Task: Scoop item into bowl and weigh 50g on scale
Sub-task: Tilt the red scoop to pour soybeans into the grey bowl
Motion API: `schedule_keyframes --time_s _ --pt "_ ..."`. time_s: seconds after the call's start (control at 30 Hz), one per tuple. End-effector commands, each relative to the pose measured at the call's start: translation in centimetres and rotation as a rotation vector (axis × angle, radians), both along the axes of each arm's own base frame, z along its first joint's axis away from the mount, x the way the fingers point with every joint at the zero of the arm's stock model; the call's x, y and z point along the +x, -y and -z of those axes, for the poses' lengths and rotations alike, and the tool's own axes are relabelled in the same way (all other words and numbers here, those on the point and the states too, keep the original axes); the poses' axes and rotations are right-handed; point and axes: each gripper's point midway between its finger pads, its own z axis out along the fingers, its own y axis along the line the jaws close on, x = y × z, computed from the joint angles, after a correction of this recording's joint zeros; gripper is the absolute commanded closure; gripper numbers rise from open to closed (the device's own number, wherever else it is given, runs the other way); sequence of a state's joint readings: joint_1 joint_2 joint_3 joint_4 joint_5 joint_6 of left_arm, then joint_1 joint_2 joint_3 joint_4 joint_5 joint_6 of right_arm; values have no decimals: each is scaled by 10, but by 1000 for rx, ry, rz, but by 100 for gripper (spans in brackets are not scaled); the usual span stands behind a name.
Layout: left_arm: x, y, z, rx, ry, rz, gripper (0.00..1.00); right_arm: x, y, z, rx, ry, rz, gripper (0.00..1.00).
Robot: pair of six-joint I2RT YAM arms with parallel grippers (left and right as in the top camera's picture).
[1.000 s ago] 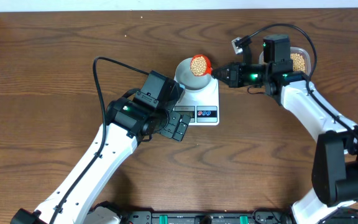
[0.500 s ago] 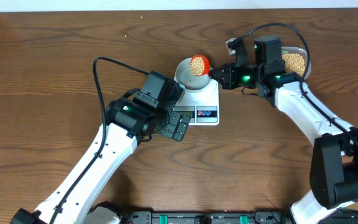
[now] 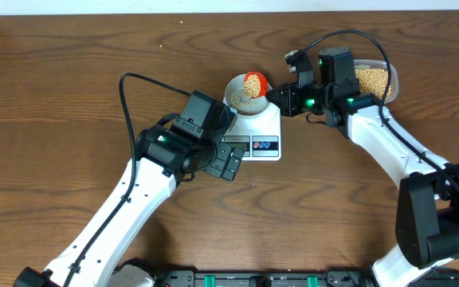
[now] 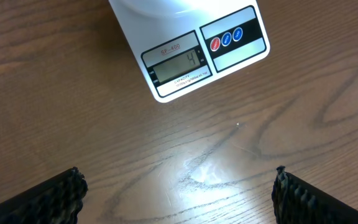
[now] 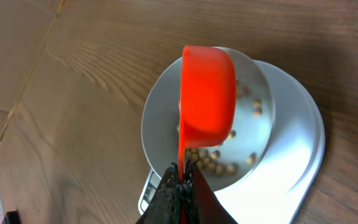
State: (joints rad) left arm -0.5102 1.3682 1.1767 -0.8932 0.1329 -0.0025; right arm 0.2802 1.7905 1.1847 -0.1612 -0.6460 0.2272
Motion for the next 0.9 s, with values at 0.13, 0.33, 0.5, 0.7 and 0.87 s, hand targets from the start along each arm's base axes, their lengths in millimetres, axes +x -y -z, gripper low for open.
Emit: schedule_keyframes --time_s 0.13,0.33,0.5,0.7,0.87 --pt "-1 -1 1 -1 -5 3 2 4 -5 -18 -14 85 -32 99" --pt "-1 -1 1 -1 -5 3 2 4 -5 -19 -21 99 -41 99" --pt "-1 -1 1 -1 -5 3 2 5 -4 -18 -28 102 -35 99" --pt "-1 -1 1 -1 -5 3 2 8 -1 -17 -44 113 -25 99" --pt "-1 -1 1 -1 -5 3 2 8 -2 -17 -56 136 -43 99"
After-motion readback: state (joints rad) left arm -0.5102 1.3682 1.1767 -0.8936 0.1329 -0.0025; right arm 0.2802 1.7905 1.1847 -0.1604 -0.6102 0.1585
